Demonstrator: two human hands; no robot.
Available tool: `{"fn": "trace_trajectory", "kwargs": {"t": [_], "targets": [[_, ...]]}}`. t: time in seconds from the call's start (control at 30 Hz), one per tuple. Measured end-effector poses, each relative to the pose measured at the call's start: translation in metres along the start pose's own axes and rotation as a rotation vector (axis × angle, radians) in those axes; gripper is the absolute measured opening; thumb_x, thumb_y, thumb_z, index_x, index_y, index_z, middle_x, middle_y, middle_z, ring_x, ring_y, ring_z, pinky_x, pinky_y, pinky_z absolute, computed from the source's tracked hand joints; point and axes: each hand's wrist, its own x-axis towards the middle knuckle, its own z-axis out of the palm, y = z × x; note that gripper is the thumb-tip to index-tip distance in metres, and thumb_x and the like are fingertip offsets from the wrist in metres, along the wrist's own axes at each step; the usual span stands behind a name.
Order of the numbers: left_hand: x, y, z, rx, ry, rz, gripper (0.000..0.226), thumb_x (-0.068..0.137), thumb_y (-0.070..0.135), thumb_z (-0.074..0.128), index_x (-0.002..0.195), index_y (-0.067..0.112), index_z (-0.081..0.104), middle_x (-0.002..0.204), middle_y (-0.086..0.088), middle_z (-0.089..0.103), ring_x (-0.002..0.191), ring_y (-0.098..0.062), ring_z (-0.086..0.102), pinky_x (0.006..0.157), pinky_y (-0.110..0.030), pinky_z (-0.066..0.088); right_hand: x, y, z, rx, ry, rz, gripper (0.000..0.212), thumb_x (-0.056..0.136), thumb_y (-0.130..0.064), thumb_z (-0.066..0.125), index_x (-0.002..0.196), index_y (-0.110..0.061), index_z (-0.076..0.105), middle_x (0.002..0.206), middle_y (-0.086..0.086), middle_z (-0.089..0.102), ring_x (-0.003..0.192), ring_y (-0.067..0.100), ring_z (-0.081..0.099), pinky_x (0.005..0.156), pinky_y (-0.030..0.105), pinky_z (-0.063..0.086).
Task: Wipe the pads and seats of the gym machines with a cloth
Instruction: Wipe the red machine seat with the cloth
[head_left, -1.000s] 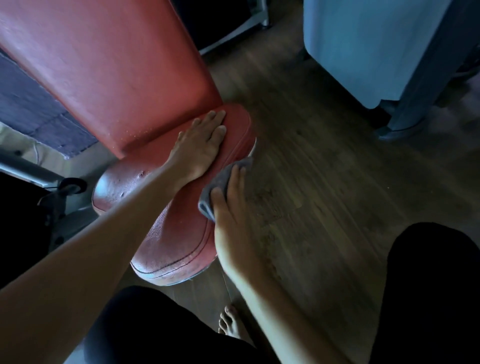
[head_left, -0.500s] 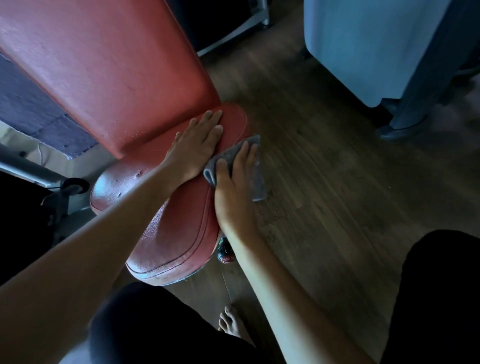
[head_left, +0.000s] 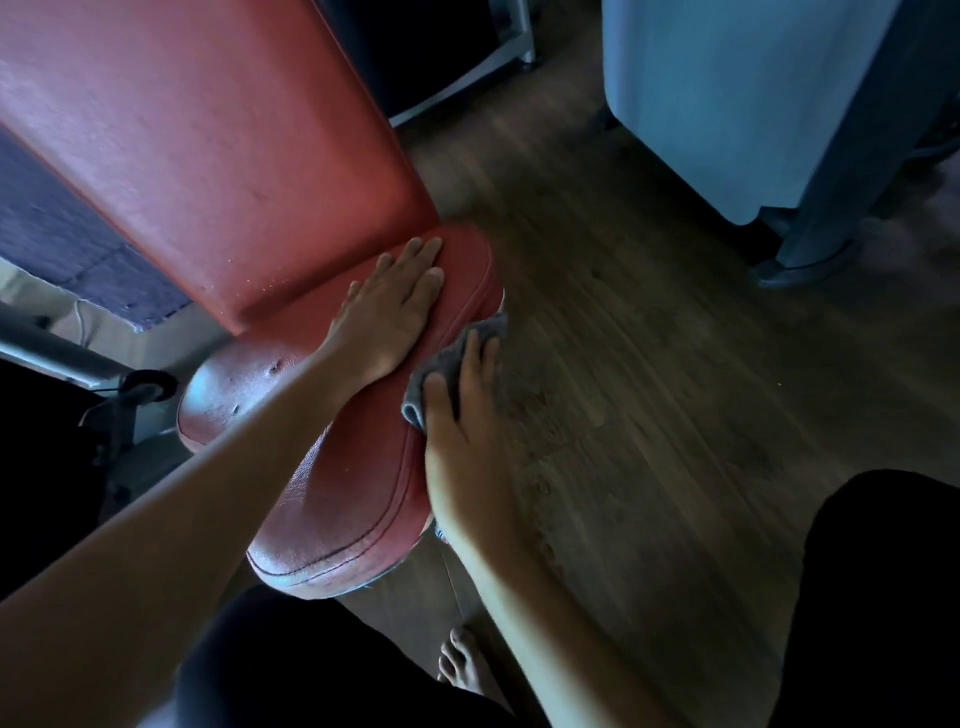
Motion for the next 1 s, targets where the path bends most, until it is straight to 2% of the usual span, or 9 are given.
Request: {"fn": "trace_trajectory", "kwargs": {"t": [0.13,0.23,0.4,0.57,0.7,0.8,0.87,0.93,1.0], "targets": [[0.001,-0.003,-0.001,-0.080,0.069,0.049,0.059,0.099,0.055,0.032,0.154,0.033,0.031,0.163,0.005,0.027,0.151,-0.017,0.020,0.124,-0.047,0.014,0.021,-0.002,-0.002,-0.031,0.031,-0.048,0.066,0.104,-0.033,0.036,0.156,-0.020,-0.001,0.163,-0.005,-0.015,0.145,-0.004,-0.013,0.118,0.018,-0.006],[0.007,-0.001,0.000,-0.060,0.124,0.031,0.064,0.091,0.060,0.027,0.148,0.035,0.039,0.154,0.005,0.039,0.143,-0.018,0.031,0.119,-0.051,0.023,0.027,0.001,0.000,-0.001,0.045,-0.073,0.069,0.103,-0.035,0.036,0.155,-0.021,-0.008,0.163,-0.006,-0.014,0.147,-0.003,-0.011,0.121,0.022,-0.003],[0.018,0.000,0.006,-0.025,0.139,0.013,0.078,0.082,0.074,0.013,0.150,0.042,0.031,0.155,0.011,0.033,0.144,-0.013,0.026,0.119,-0.048,0.021,0.035,0.008,-0.003,0.015,0.058,-0.136,0.068,0.101,-0.039,0.036,0.154,-0.025,-0.004,0.161,-0.013,-0.011,0.145,-0.009,-0.010,0.113,0.006,-0.002],[0.016,-0.005,0.007,0.026,0.115,0.061,0.073,0.087,0.069,0.012,0.153,0.042,0.024,0.162,0.012,0.025,0.149,-0.008,0.020,0.122,-0.048,0.017,0.048,0.014,-0.003,0.027,0.110,-0.168,0.073,0.093,-0.053,0.031,0.154,-0.029,-0.002,0.163,-0.015,-0.011,0.146,-0.008,-0.005,0.116,0.013,0.006],[0.010,0.002,0.005,-0.033,0.103,0.070,0.061,0.090,0.062,0.018,0.148,0.044,0.022,0.161,0.016,0.024,0.149,-0.002,0.017,0.125,-0.040,0.014,0.053,0.017,-0.005,0.087,0.089,-0.156,0.072,0.096,-0.049,0.038,0.156,-0.027,0.005,0.163,-0.016,-0.005,0.146,-0.008,-0.001,0.120,0.022,0.011],[0.010,0.000,0.006,-0.004,0.102,0.126,0.055,0.094,0.055,0.021,0.147,0.043,0.020,0.161,0.014,0.024,0.150,-0.002,0.016,0.125,-0.041,0.014,0.069,0.015,-0.013,0.090,0.088,-0.162,0.072,0.095,-0.055,0.037,0.156,-0.028,0.012,0.164,-0.013,0.007,0.147,-0.005,0.008,0.122,0.030,0.017],[0.011,0.003,0.006,-0.092,0.118,0.015,0.053,0.095,0.058,0.026,0.148,0.052,0.027,0.162,0.016,0.025,0.149,-0.001,0.018,0.125,-0.043,0.015,0.095,0.008,-0.023,0.167,0.069,-0.117,0.063,0.098,-0.052,0.041,0.154,-0.026,0.026,0.158,-0.008,0.028,0.143,-0.001,0.027,0.118,0.033,0.028],[0.011,0.006,0.007,-0.118,0.127,-0.055,0.049,0.096,0.058,0.028,0.146,0.057,0.030,0.161,0.020,0.025,0.149,0.000,0.018,0.125,-0.044,0.015,0.118,0.004,-0.030,0.247,0.060,-0.072,0.049,0.101,-0.043,0.043,0.145,-0.021,0.043,0.140,-0.004,0.050,0.128,0.003,0.047,0.109,0.033,0.040],[0.011,0.006,0.006,-0.102,0.126,-0.066,0.049,0.097,0.057,0.028,0.146,0.057,0.030,0.161,0.022,0.025,0.149,0.001,0.017,0.125,-0.044,0.014,0.113,0.005,-0.030,0.266,0.058,-0.062,0.050,0.100,-0.046,0.042,0.143,-0.020,0.045,0.139,0.001,0.053,0.128,0.008,0.050,0.108,0.035,0.041]]}}
